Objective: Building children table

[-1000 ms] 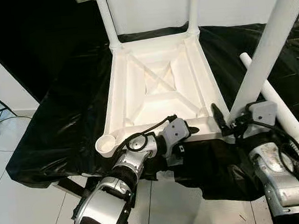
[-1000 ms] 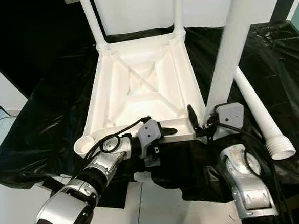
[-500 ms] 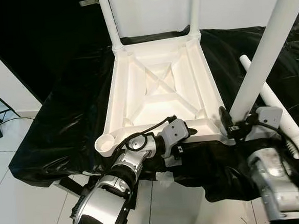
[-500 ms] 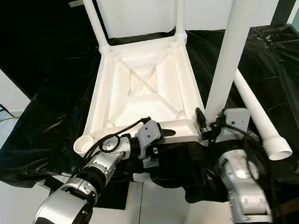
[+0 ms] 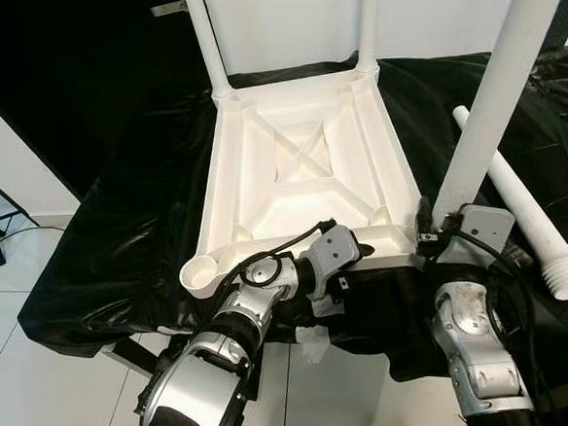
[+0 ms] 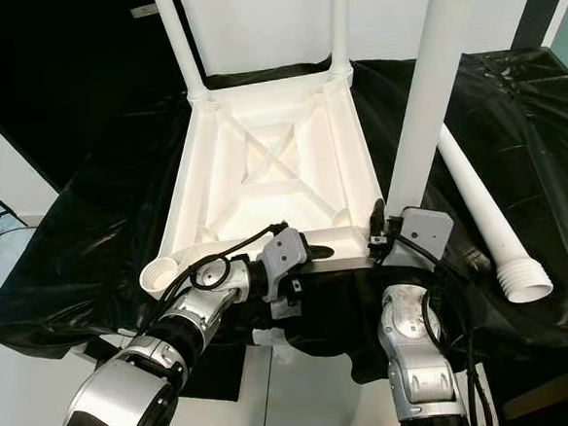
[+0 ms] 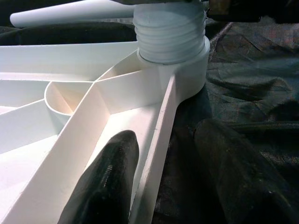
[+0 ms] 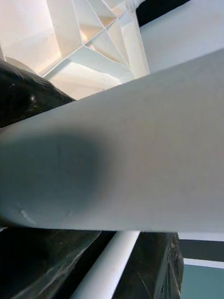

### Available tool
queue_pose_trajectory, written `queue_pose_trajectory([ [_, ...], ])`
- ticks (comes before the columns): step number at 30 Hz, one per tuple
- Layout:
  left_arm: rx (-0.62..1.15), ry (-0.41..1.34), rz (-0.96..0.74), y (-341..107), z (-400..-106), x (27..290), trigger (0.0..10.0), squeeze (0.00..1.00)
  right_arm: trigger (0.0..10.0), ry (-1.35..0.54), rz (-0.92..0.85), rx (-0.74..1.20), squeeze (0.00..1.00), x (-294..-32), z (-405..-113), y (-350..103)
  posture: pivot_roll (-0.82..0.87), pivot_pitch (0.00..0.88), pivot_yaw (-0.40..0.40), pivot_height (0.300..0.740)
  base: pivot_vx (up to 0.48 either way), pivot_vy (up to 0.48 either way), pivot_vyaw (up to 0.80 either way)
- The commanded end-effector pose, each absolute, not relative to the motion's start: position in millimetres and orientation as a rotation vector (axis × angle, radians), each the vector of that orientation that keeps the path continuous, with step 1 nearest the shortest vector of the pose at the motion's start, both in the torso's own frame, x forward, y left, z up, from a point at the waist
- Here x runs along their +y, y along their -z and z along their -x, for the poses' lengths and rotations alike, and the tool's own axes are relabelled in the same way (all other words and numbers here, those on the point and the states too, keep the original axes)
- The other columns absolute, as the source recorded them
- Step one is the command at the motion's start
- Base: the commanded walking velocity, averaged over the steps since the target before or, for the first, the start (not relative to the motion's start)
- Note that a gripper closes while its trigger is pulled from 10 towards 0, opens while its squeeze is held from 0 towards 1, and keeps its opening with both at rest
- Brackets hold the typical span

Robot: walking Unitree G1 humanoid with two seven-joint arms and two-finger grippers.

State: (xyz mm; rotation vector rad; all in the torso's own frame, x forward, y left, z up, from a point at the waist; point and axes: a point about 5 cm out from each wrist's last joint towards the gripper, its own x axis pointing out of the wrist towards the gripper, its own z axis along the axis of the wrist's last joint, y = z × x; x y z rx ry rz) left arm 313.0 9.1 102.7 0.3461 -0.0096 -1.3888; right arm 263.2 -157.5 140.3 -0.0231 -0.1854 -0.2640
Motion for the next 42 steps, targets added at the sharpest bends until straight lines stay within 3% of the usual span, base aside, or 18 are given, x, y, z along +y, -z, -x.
queue_pose_trajectory([
  [1, 0.033, 1.406, -0.356, -94.0, -309.6, 12.8, 10.0, 0.00, 10.0, 0.196, 0.037, -0.093, 0.87, -152.8, -263.1, -123.2, -0.15, 0.011, 0.101, 0.740, 0.000, 0.000, 0.00],
  [2, 0.034, 1.405, -0.356, -93.5, -309.4, 12.9, 10.0, 0.00, 10.0, 0.141, 0.025, -0.100, 1.00, -151.1, -262.1, -123.9, -0.15, 0.011, 0.101, 0.740, 0.000, 0.000, 0.00],
  [8, 0.033, 1.404, -0.351, -93.2, -308.8, 10.0, 10.0, 0.00, 10.0, 0.016, 0.038, -0.134, 1.00, -154.9, -260.8, -130.5, -0.17, 0.010, 0.092, 0.740, 0.000, 0.000, 0.00],
  [9, 0.032, 1.404, -0.349, -93.3, -308.4, 8.7, 10.0, 0.00, 10.0, -0.010, 0.060, -0.148, 0.00, -161.2, -261.8, -134.5, -0.18, 0.007, 0.090, 0.740, 0.000, 0.000, 0.00],
  [13, 0.029, 1.407, -0.348, -93.3, -307.7, 6.3, 10.0, 0.00, 10.0, -0.197, 0.176, -0.193, 0.00, -182.1, -265.9, -155.0, -0.19, 0.002, 0.090, 0.740, 0.000, 0.000, 0.00],
  [20, 0.030, 1.412, -0.353, -93.4, -307.7, 5.6, 10.0, 0.00, 10.0, -0.419, 0.255, -0.109, 0.00, -197.9, -268.5, -161.8, -0.20, 0.000, 0.089, 0.740, 0.000, 0.000, 0.00],
  [21, 0.029, 1.412, -0.354, -93.5, -307.8, 5.5, 10.0, 0.00, 9.5, -0.457, 0.268, -0.093, 0.00, -199.5, -267.9, -161.7, -0.20, 0.000, 0.089, 0.740, 0.000, 0.000, 0.00],
  [23, 0.029, 1.412, -0.355, -93.9, -308.0, 5.1, 10.0, 0.00, 9.5, -0.491, 0.265, -0.065, 0.00, -201.7, -267.4, -160.9, -0.20, 0.000, 0.088, 0.740, 0.000, 0.000, 0.00],
  [24, 0.027, 1.412, -0.356, -94.4, -308.2, 4.6, 10.0, 0.00, 1.1, -0.540, 0.268, -0.035, 0.00, -204.0, -265.9, -159.7, -0.19, 0.000, 0.087, 0.740, 0.000, 0.000, 0.00],
  [25, 0.026, 1.412, -0.356, -94.9, -308.5, 4.4, 10.0, 0.00, 0.0, -0.579, 0.262, -0.004, 0.00, -205.6, -264.2, -157.8, -0.19, 0.000, 0.087, 0.740, 0.000, 0.000, 0.00],
  [35, 0.025, 1.405, -0.361, -94.9, -309.6, 7.3, 10.0, 0.00, 0.0, -0.691, 0.205, 0.111, 0.00, -212.7, -257.3, -148.7, -0.19, 0.000, 0.091, 0.740, 0.000, 0.000, 0.00],
  [40, 0.025, 1.406, -0.362, -95.0, -309.8, 7.7, 10.0, 0.00, 0.0, -0.589, 0.126, 0.093, 0.00, -213.0, -258.9, -143.1, -0.19, 0.000, 0.092, 0.740, 0.000, 0.000, 0.00],
  [42, 0.025, 1.408, -0.362, -94.9, -309.4, 6.7, 10.0, 0.00, 0.0, -0.354, 0.024, 0.043, 0.00, -186.1, -254.8, -126.5, -0.19, 0.000, 0.093, 0.740, 0.000, 0.000, 0.00],
])
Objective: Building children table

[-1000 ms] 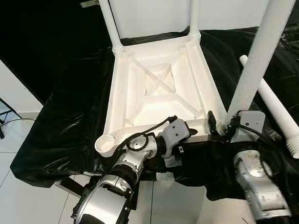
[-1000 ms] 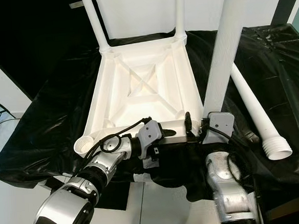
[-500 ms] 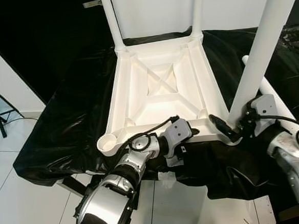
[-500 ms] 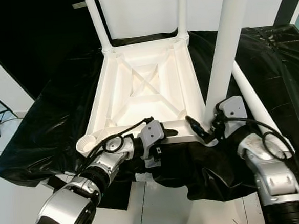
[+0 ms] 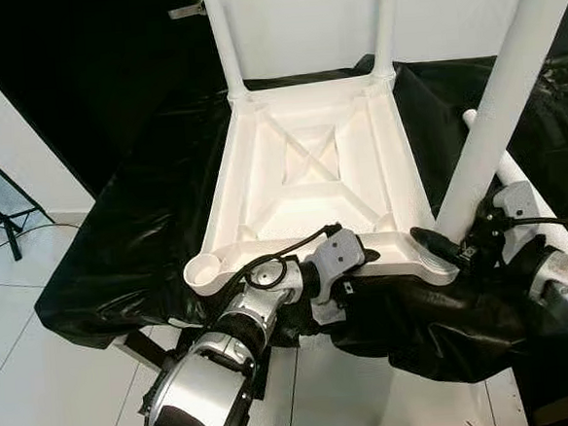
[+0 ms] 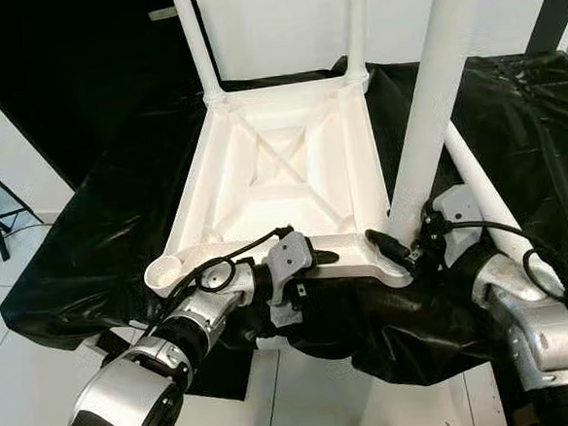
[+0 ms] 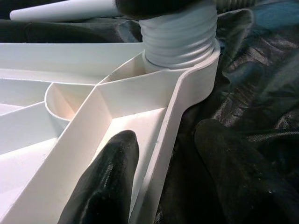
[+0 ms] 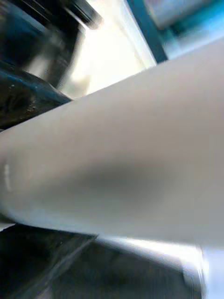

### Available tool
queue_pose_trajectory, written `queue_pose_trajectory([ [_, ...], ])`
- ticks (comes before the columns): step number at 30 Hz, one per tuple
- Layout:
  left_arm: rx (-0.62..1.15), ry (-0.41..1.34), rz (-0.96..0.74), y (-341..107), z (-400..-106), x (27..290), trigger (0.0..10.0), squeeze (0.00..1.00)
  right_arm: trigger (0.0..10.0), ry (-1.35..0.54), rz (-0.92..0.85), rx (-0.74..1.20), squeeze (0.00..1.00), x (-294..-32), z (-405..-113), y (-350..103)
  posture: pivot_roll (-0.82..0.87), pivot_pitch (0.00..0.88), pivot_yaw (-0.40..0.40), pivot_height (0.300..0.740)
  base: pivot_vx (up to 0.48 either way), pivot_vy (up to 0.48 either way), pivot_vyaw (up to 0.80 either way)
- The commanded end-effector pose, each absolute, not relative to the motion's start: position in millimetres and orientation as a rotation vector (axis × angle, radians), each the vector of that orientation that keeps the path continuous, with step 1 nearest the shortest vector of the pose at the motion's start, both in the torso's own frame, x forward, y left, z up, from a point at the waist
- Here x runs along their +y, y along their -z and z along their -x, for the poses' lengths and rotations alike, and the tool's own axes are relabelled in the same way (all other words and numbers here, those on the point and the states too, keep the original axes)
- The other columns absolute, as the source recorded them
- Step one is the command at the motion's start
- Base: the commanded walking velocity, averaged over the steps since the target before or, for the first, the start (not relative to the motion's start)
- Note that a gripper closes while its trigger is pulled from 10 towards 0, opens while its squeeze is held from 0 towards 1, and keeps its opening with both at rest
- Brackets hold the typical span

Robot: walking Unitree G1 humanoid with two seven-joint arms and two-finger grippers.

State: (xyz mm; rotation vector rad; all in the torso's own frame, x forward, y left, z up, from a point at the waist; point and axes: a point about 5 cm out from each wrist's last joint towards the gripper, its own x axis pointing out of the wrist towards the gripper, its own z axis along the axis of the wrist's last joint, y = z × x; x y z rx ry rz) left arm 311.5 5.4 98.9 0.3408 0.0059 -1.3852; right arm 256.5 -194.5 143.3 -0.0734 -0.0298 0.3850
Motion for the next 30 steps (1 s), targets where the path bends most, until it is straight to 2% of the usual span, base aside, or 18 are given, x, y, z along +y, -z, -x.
queue_pose_trajectory([
  [1, 0.025, 1.409, -0.362, -94.8, -309.3, 6.6, 10.0, 0.00, 0.0, -0.319, 0.009, 0.037, 0.00, -182.4, -253.8, -124.9, -0.19, 0.000, 0.093, 0.740, 0.000, 0.000, 0.00],
  [4, 0.025, 1.409, -0.362, -94.8, -309.3, 6.5, 10.0, 0.00, 0.0, -0.309, 0.004, 0.036, 0.00, -181.4, -253.5, -124.5, -0.19, 0.000, 0.093, 0.740, 0.000, 0.000, 0.00],
  [7, 0.026, 1.412, -0.362, -94.7, -309.0, 5.7, 10.0, 0.00, 0.0, 0.068, -0.043, 0.001, 0.00, -173.8, -242.0, -111.7, -0.19, 0.000, 0.098, 0.740, 0.000, 0.000, 0.00],
  [9, 0.027, 1.414, -0.363, -94.5, -308.8, 5.6, 10.0, 0.00, 0.0, 0.173, -0.051, -0.012, 0.00, -175.8, -241.0, -111.9, -0.18, 0.000, 0.096, 0.740, 0.000, 0.000, 0.00],
  [12, 0.028, 1.413, -0.361, -94.3, -308.8, 5.6, 10.0, 0.00, 0.0, 0.234, -0.032, -0.032, 0.00, -181.1, -243.2, -116.4, -0.19, 0.000, 0.098, 0.740, 0.000, 0.000, 0.00],
  [13, 0.029, 1.413, -0.360, -94.3, -308.8, 5.6, 10.0, 0.00, 4.6, 0.230, -0.022, -0.035, 0.00, -181.1, -243.8, -117.3, -0.19, 0.000, 0.098, 0.740, 0.000, 0.000, 0.00],
  [14, 0.031, 1.413, -0.360, -93.5, -308.2, 5.5, 10.0, 0.00, 10.0, 0.220, -0.002, -0.034, 0.00, -180.7, -244.7, -117.7, -0.19, 0.000, 0.097, 0.740, 0.000, 0.000, 0.00],
  [21, 0.034, 1.414, -0.359, -92.1, -307.1, 4.5, 10.0, 0.00, 10.0, 0.144, 0.150, -0.054, 0.00, -175.7, -247.5, -120.1, -0.19, 0.000, 0.092, 0.740, 0.000, 0.000, 0.00],
  [22, 0.034, 1.413, -0.359, -92.0, -307.0, 4.3, 10.0, 0.00, 10.0, 0.128, 0.159, -0.058, 0.06, -177.4, -247.7, -119.9, -0.19, 0.000, 0.092, 0.740, 0.000, 0.000, 0.00],
  [23, 0.034, 1.413, -0.359, -92.0, -307.0, 4.3, 10.0, 0.00, 10.0, 0.128, 0.159, -0.058, 0.06, -177.4, -247.7, -119.9, -0.19, 0.000, 0.092, 0.740, 0.000, 0.000, 0.00],
  [24, 0.034, 1.413, -0.358, -91.8, -306.8, 4.2, 10.0, 0.00, 10.0, 0.101, 0.161, -0.056, 1.00, -180.7, -248.5, -119.8, -0.19, 0.000, 0.091, 0.740, 0.000, 0.000, 0.00],
  [28, 0.033, 1.412, -0.355, -91.5, -306.5, 4.0, 10.0, 0.00, 10.0, -0.001, 0.182, -0.066, 1.00, -189.7, -250.8, -125.3, -0.19, 0.000, 0.086, 0.740, 0.000, 0.000, 0.00],
  [29, 0.034, 1.410, -0.355, -91.3, -306.6, 4.3, 10.0, 0.00, 10.0, -0.055, 0.203, -0.073, 0.71, -190.3, -251.1, -128.2, -0.19, 0.000, 0.085, 0.740, 0.000, 0.000, 0.00],
  [30, 0.034, 1.409, -0.355, -91.2, -306.6, 4.5, 10.0, 0.00, 10.0, -0.090, 0.217, -0.077, 0.71, -190.3, -251.1, -130.0, -0.19, 0.000, 0.083, 0.740, 0.000, 0.000, 0.00],
])
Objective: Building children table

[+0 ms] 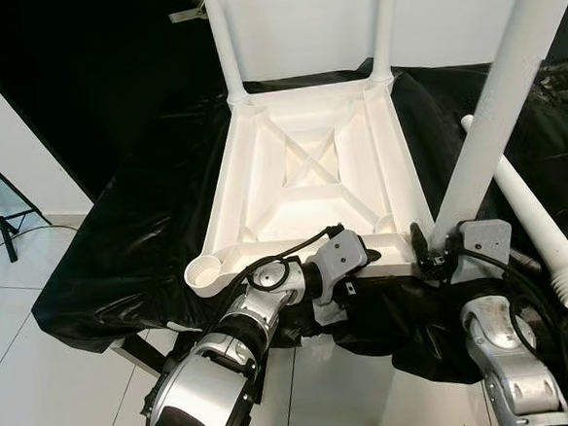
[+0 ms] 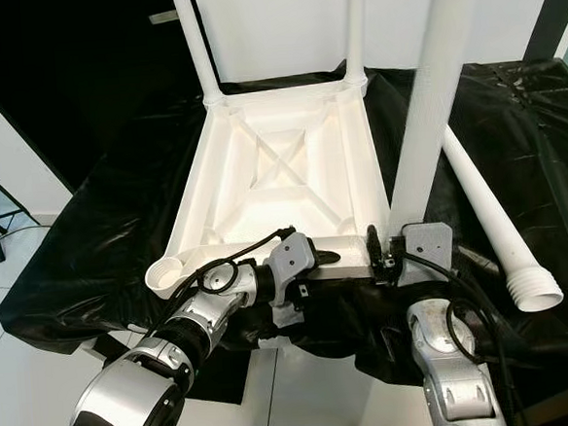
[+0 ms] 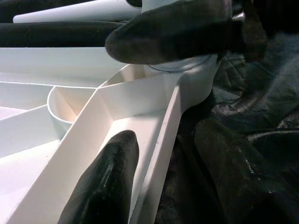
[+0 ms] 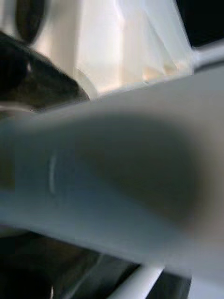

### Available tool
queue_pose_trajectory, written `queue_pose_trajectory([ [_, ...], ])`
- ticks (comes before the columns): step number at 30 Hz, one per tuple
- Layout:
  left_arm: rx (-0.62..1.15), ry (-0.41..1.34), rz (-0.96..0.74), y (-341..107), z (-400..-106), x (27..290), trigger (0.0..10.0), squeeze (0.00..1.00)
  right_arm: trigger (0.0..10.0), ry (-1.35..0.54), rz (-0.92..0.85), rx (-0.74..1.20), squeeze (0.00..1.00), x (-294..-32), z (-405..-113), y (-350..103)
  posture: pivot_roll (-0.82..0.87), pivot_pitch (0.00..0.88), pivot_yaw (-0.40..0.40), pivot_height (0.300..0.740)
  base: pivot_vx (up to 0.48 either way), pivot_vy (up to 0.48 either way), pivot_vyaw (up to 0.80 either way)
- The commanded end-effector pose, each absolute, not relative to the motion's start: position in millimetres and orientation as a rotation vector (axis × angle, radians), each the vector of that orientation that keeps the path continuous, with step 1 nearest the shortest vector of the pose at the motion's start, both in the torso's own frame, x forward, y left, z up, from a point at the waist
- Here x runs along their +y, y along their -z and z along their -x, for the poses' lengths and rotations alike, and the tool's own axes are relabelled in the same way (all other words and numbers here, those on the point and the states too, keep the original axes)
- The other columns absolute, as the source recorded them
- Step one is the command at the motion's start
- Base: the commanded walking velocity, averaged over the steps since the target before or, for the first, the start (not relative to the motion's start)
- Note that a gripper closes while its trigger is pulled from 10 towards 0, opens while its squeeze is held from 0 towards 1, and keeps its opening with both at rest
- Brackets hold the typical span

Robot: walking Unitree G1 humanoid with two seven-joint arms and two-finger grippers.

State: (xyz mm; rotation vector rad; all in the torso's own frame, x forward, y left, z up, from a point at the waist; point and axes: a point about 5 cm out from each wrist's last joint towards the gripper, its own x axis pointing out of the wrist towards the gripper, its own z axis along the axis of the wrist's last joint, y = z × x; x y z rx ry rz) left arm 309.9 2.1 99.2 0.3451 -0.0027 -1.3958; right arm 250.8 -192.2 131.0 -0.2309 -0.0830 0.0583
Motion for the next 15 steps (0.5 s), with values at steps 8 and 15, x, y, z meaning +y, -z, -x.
queue_pose_trajectory([
  [8, 0.032, 1.405, -0.353, -91.3, -307.0, 5.6, 10.0, 0.00, 10.0, -0.336, 0.298, -0.090, 0.00, -197.4, -250.9, -145.6, -0.20, 0.000, 0.083, 0.740, 0.000, 0.000, 0.00],
  [15, 0.032, 1.405, -0.355, -91.4, -307.3, 6.1, 10.0, 0.00, 0.0, -0.528, 0.290, 0.003, 0.00, -202.3, -244.0, -144.2, -0.19, 0.000, 0.084, 0.740, 0.000, 0.000, 0.00],
])
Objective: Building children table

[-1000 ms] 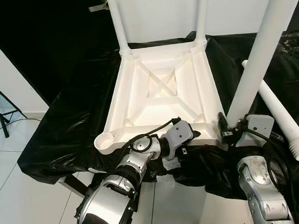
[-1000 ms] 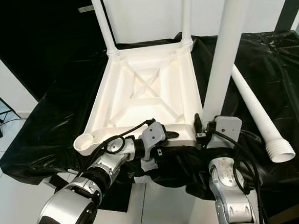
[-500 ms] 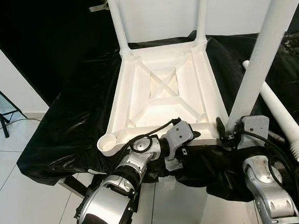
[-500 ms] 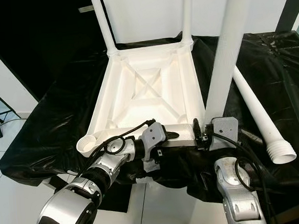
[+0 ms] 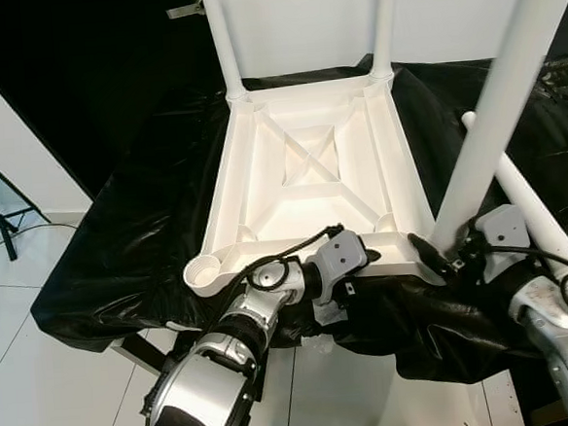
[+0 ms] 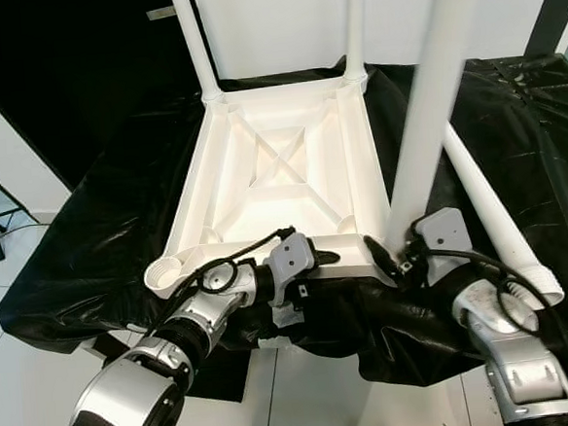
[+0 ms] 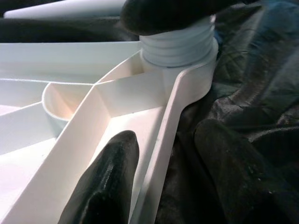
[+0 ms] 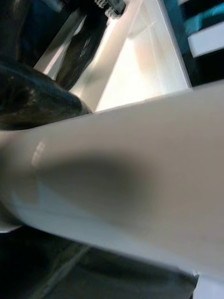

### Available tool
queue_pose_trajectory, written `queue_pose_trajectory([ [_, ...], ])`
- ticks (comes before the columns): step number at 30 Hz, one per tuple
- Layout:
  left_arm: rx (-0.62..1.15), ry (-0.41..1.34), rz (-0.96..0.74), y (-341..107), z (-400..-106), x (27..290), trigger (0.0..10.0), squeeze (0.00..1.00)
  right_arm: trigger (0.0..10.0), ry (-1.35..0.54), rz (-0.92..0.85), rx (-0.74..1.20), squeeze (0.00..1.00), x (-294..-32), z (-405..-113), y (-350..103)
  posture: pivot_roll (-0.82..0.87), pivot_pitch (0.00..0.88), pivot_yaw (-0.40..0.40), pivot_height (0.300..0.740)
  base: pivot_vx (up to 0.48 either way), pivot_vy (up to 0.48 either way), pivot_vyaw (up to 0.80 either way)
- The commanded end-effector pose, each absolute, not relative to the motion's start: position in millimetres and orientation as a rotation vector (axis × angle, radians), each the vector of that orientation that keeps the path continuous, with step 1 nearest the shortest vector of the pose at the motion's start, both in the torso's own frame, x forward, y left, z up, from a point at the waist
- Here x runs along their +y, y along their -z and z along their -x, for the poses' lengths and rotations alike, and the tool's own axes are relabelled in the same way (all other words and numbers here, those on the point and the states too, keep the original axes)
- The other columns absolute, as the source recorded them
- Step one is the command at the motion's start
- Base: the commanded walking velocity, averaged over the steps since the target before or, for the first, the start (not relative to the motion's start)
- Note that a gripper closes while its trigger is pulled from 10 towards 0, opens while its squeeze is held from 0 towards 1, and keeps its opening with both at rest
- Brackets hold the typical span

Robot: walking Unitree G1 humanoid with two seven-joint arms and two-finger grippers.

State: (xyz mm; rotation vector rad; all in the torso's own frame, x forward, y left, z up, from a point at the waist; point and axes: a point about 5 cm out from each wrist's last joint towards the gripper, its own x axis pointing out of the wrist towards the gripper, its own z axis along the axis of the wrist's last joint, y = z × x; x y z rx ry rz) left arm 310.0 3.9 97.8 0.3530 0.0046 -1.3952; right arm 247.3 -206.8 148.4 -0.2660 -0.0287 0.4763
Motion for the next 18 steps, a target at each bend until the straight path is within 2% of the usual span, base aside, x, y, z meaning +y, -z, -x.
queue_pose_trajectory([
  [1, 0.032, 1.405, -0.355, -91.5, -307.3, 6.1, 10.0, 0.00, 0.0, -0.540, 0.284, 0.022, 0.00, -203.3, -243.4, -142.5, -0.19, 0.000, 0.083, 0.740, 0.000, 0.000, 0.00],
  [13, 0.035, 1.406, -0.357, -90.8, -307.2, 6.8, 10.0, 0.00, 0.0, -0.531, 0.193, 0.097, 0.00, -198.3, -238.4, -124.9, -0.19, 0.000, 0.086, 0.740, 0.000, 0.000, 0.00],
  [14, 0.036, 1.406, -0.358, -90.5, -307.0, 6.7, 10.0, 0.00, 0.0, -0.414, 0.160, 0.073, 0.00, -193.9, -240.8, -120.2, -0.19, 0.000, 0.086, 0.740, 0.000, 0.000, 0.00],
  [15, 0.036, 1.406, -0.358, -90.5, -307.0, 6.7, 10.0, 0.00, 0.0, -0.414, 0.160, 0.073, 0.00, -193.9, -240.8, -120.2, -0.19, 0.000, 0.086, 0.740, 0.000, 0.000, 0.00],
  [16, 0.036, 1.409, -0.359, -90.3, -306.5, 6.1, 10.0, 0.00, 0.0, -0.204, 0.102, 0.047, 0.00, -193.3, -240.9, -113.7, -0.19, 0.000, 0.086, 0.740, 0.000, 0.000, 0.00],
  [17, 0.036, 1.410, -0.359, -90.3, -306.4, 5.5, 10.0, 0.00, 0.0, -0.076, 0.087, 0.041, 0.00, -185.7, -235.4, -105.1, -0.19, 0.000, 0.083, 0.740, 0.000, 0.000, 0.00],
  [18, 0.036, 1.410, -0.359, -90.3, -306.4, 5.5, 10.0, 0.00, 0.0, -0.076, 0.087, 0.041, 0.00, -185.7, -235.4, -105.1, -0.19, 0.000, 0.083, 0.740, 0.000, 0.000, 0.00],
])
